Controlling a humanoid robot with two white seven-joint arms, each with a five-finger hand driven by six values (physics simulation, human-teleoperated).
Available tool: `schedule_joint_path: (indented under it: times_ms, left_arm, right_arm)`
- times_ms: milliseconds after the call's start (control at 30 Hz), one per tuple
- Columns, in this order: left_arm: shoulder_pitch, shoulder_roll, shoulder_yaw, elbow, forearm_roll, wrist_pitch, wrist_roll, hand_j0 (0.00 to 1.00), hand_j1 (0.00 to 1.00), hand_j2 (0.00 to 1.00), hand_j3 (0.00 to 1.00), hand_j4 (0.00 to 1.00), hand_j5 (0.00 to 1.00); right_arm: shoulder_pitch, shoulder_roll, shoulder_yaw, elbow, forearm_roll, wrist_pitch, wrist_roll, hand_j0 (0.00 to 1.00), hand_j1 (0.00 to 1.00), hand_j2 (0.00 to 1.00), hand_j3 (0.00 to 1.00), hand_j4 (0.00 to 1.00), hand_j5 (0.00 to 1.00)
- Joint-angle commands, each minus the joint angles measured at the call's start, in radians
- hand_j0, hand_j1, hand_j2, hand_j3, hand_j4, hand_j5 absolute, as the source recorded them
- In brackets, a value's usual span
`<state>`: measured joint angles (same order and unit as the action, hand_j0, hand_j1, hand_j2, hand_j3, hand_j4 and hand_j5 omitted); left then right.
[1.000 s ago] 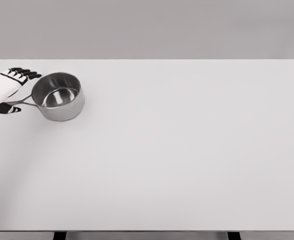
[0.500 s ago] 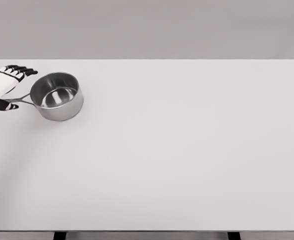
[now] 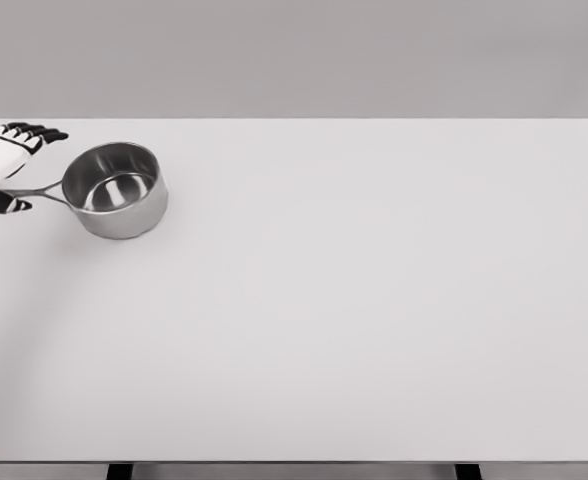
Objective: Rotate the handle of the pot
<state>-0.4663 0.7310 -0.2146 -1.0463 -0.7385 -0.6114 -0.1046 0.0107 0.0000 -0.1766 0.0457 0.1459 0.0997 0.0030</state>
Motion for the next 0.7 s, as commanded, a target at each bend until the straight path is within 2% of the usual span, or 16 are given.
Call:
schedule_joint_path:
  times_ms: [0,667]
  left_arm:
    - [0.000,0.001,0.001,0.017,0.004,0.001,0.000,1.00,1.00,1.00,1.00,1.00,1.00]
    - [-0.064,-0.035,-0.003,0.055,-0.042,0.001,0.000,1.00,1.00,1.00,1.00,1.00,1.00]
  right_arm:
    - [0.000,0.000,0.000,0.000,0.000,0.000,0.000,1.00,1.00,1.00,1.00,1.00,1.00]
    - [0.000,0.000,0.000,0.000,0.000,0.000,0.000,1.00,1.00,1.00,1.00,1.00,1.00]
